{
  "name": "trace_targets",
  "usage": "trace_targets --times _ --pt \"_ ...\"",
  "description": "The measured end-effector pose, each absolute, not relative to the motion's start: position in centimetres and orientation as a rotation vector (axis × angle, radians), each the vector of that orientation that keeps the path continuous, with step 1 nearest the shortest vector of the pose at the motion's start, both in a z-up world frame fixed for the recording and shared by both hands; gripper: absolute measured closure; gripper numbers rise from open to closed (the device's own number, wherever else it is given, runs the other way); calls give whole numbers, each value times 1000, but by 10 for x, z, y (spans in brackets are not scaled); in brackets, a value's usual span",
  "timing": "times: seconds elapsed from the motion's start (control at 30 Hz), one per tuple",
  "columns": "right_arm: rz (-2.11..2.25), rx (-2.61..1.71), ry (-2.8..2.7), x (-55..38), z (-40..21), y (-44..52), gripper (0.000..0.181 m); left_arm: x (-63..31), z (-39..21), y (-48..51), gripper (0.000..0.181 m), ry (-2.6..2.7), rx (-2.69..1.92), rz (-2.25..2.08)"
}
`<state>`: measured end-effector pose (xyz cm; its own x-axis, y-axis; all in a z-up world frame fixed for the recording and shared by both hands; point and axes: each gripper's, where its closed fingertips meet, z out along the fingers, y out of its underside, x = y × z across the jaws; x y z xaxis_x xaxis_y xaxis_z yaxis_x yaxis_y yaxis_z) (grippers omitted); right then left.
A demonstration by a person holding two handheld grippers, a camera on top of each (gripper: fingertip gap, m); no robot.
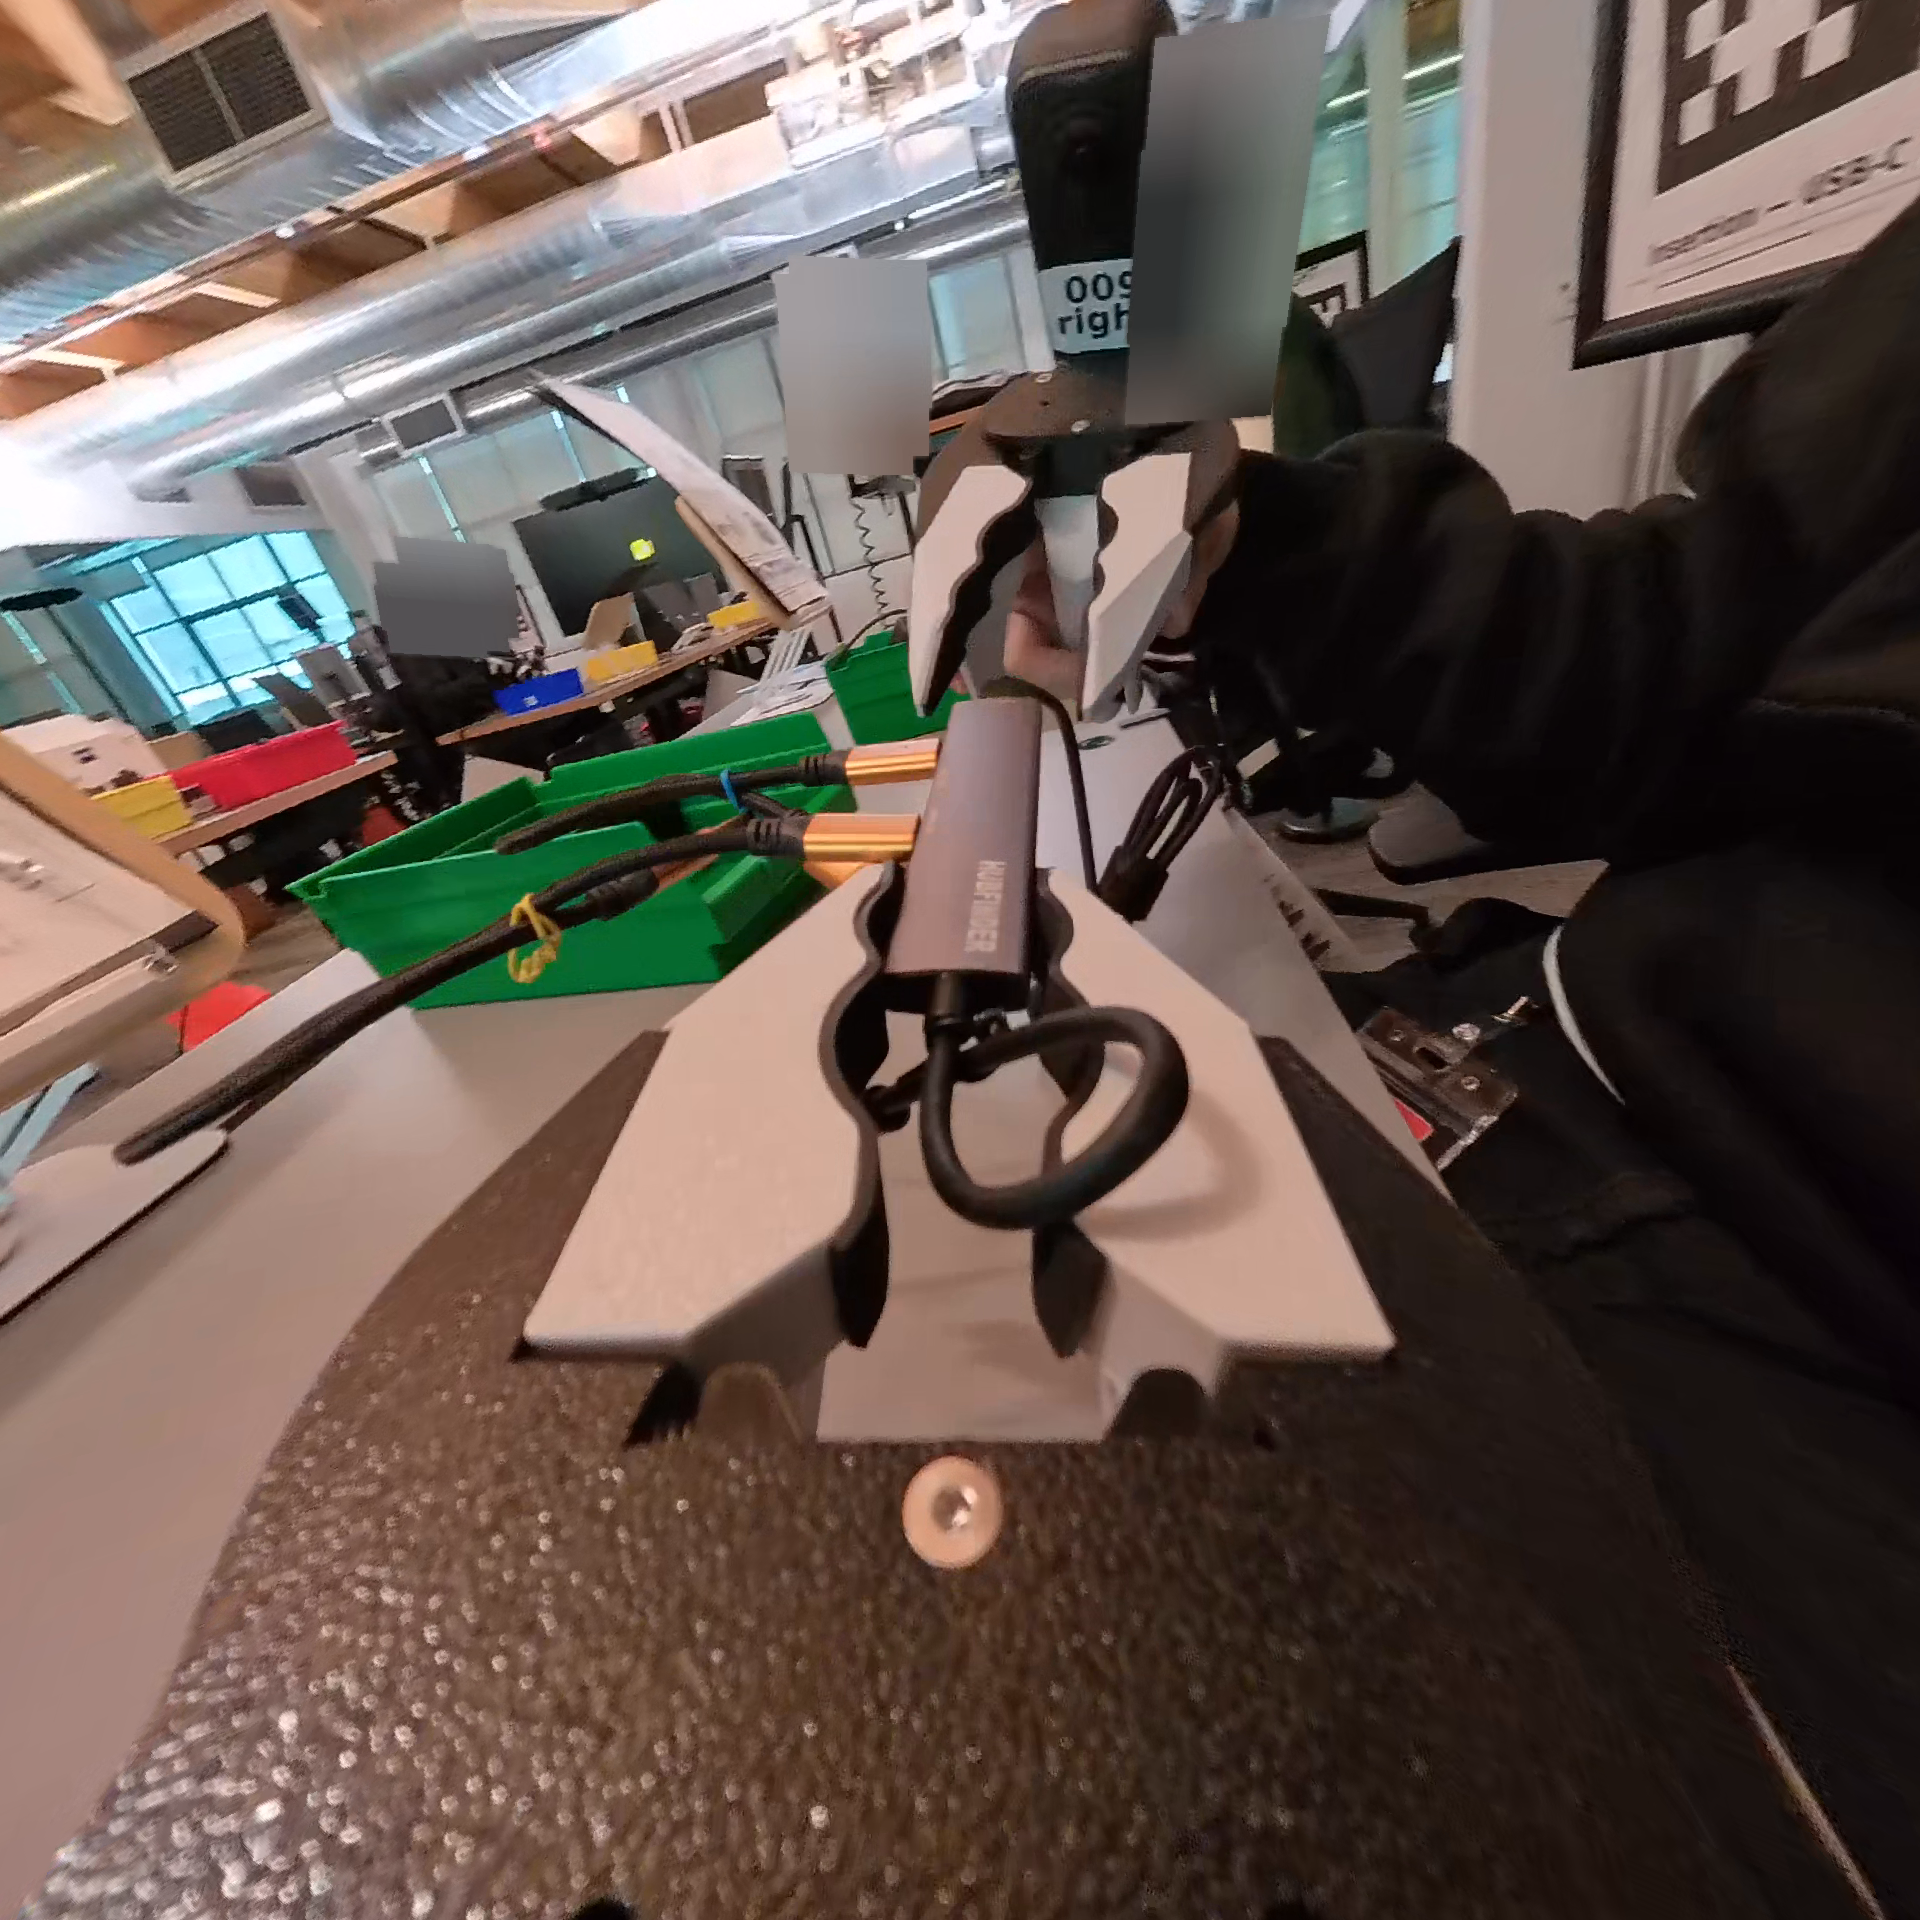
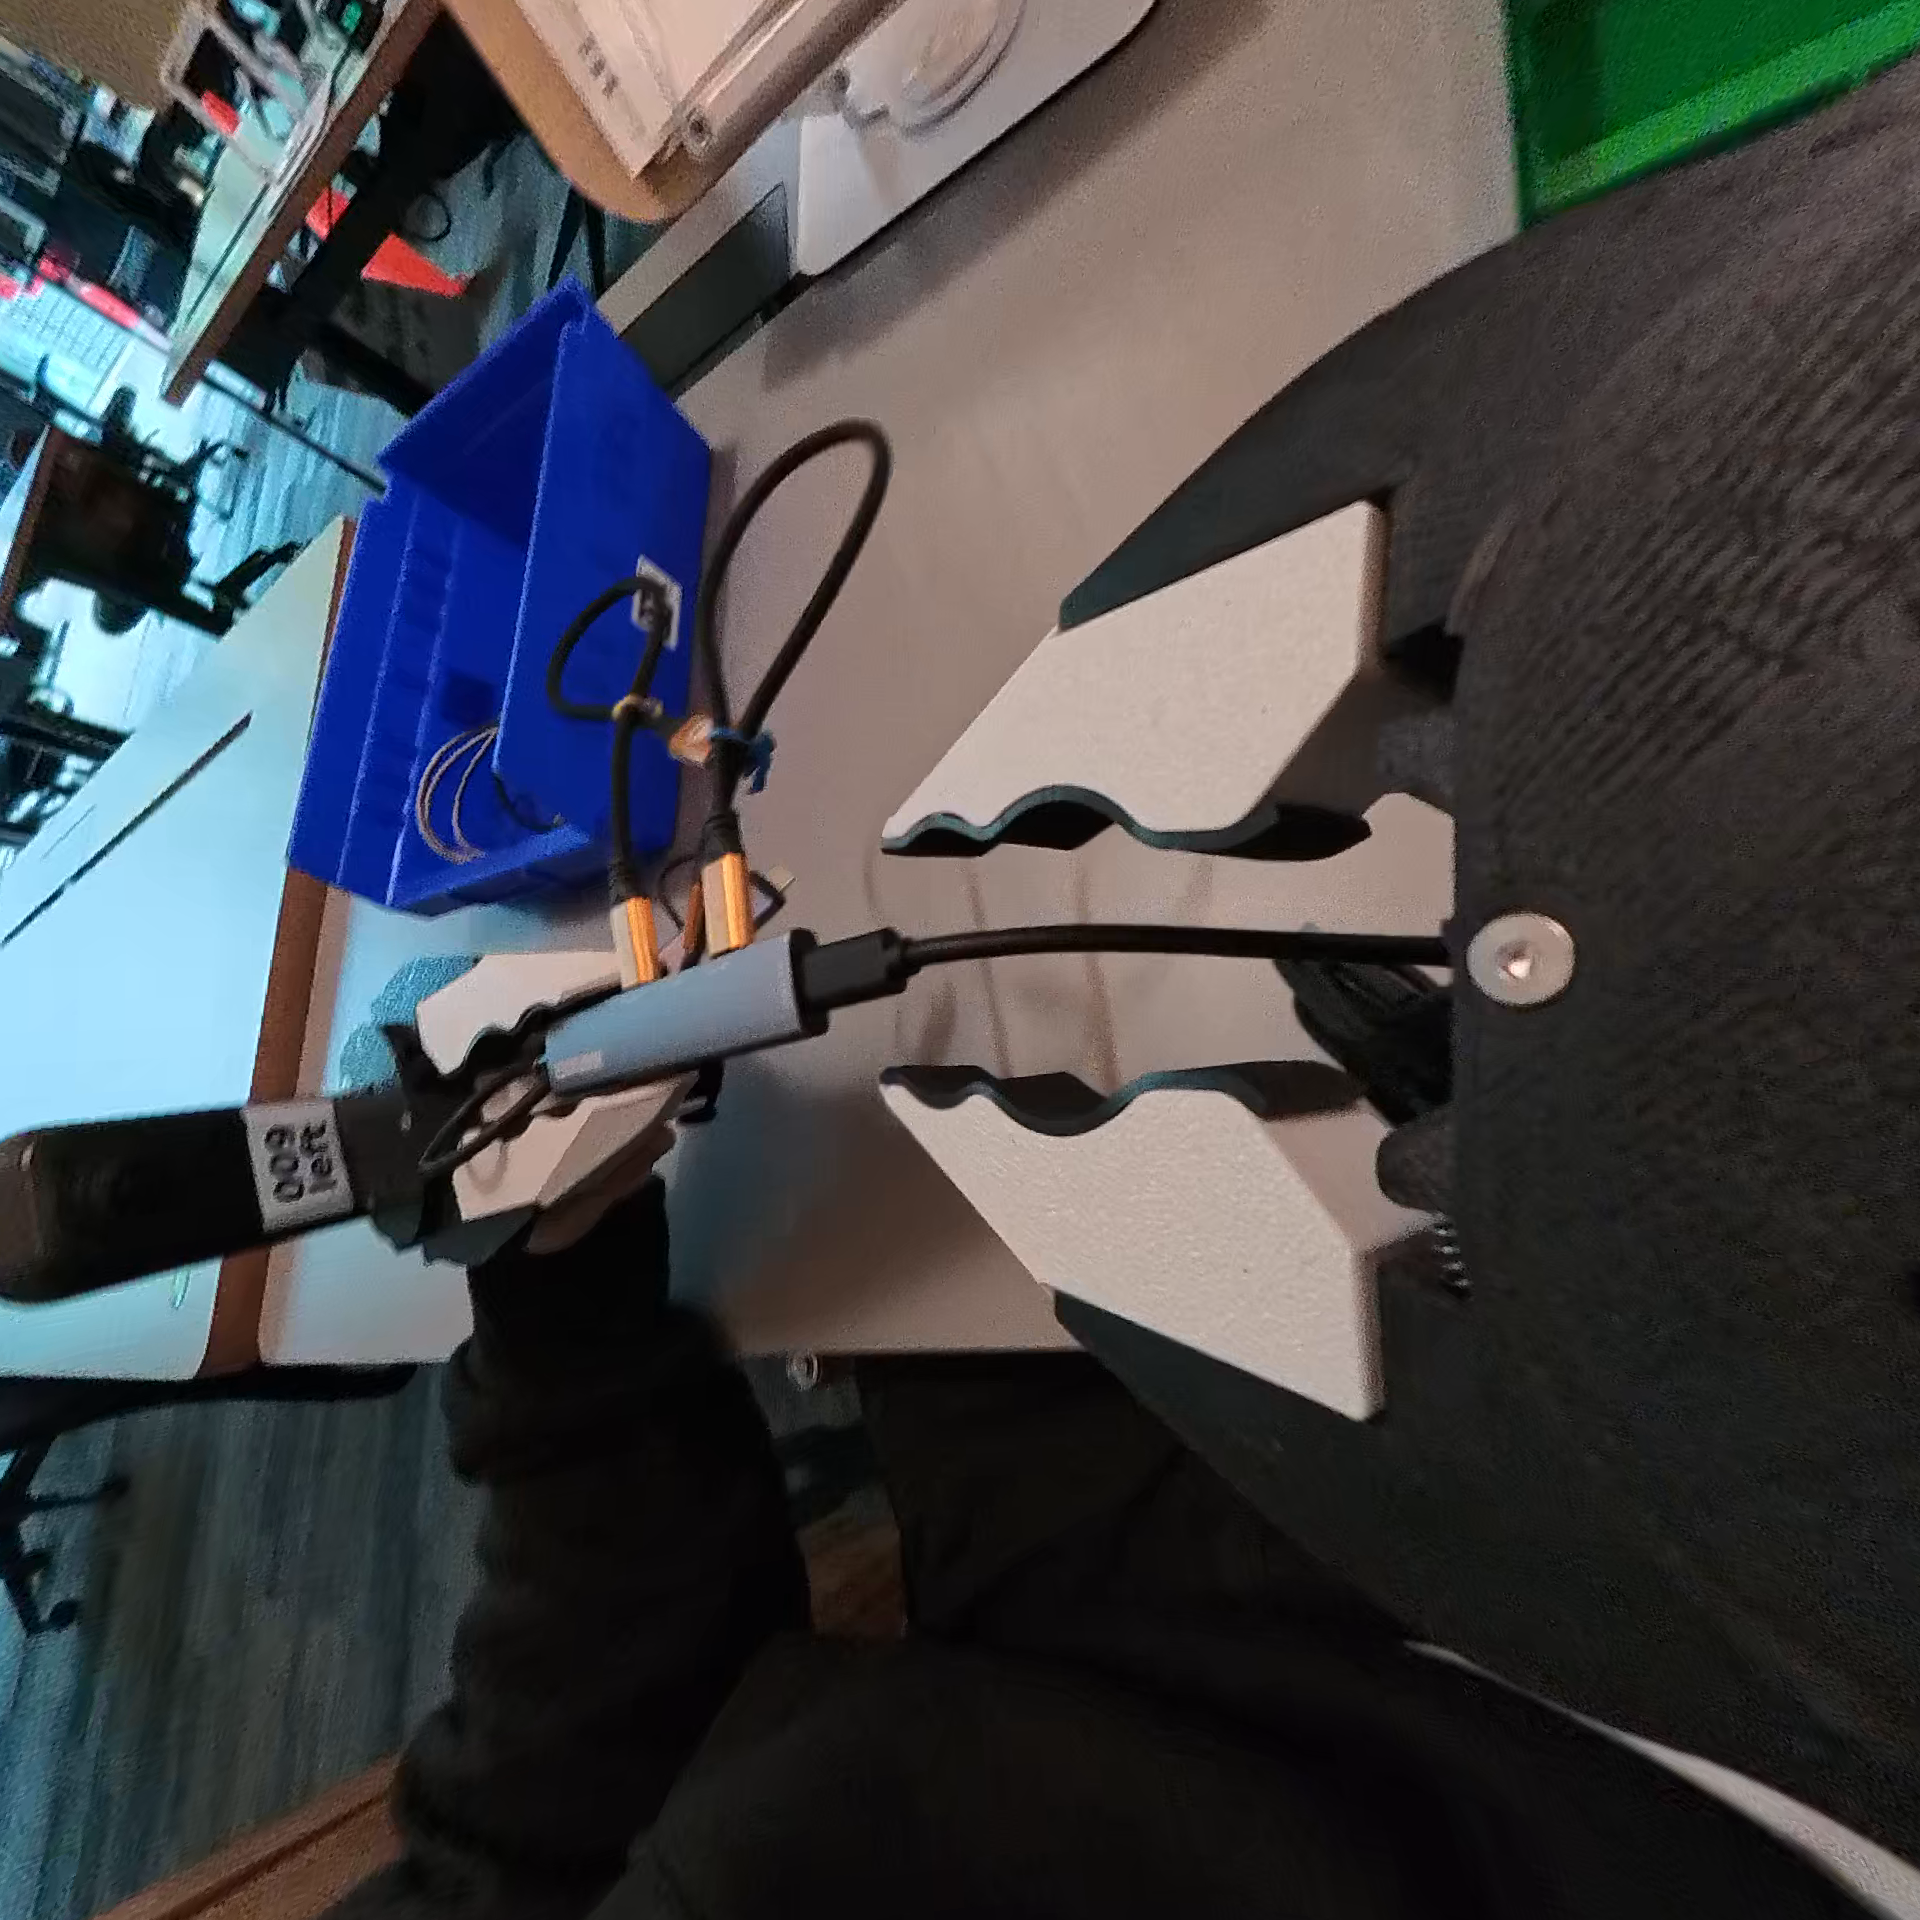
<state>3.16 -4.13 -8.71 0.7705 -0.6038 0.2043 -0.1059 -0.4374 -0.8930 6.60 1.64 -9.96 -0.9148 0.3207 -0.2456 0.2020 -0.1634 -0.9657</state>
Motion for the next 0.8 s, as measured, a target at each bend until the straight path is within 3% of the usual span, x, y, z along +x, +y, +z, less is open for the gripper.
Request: trace_targets --times 0.07,0.17,0.4,0.8 --pt "-623 -1964 515 27 -85 -32 146 60 -97 18 158 -1954 -652 2245" --pt "-639 -1934 527 22 -79 -26 166 53 -92 19 159 -1925 -687 2253" --pt "-577 -1811 526 8 -64 -15 168 39 -79 26 159 -1864 -755 2276" --pt "-572 -2040 462 3 -86 -22 170 35 -95 19 158 -1910 -768 2186"
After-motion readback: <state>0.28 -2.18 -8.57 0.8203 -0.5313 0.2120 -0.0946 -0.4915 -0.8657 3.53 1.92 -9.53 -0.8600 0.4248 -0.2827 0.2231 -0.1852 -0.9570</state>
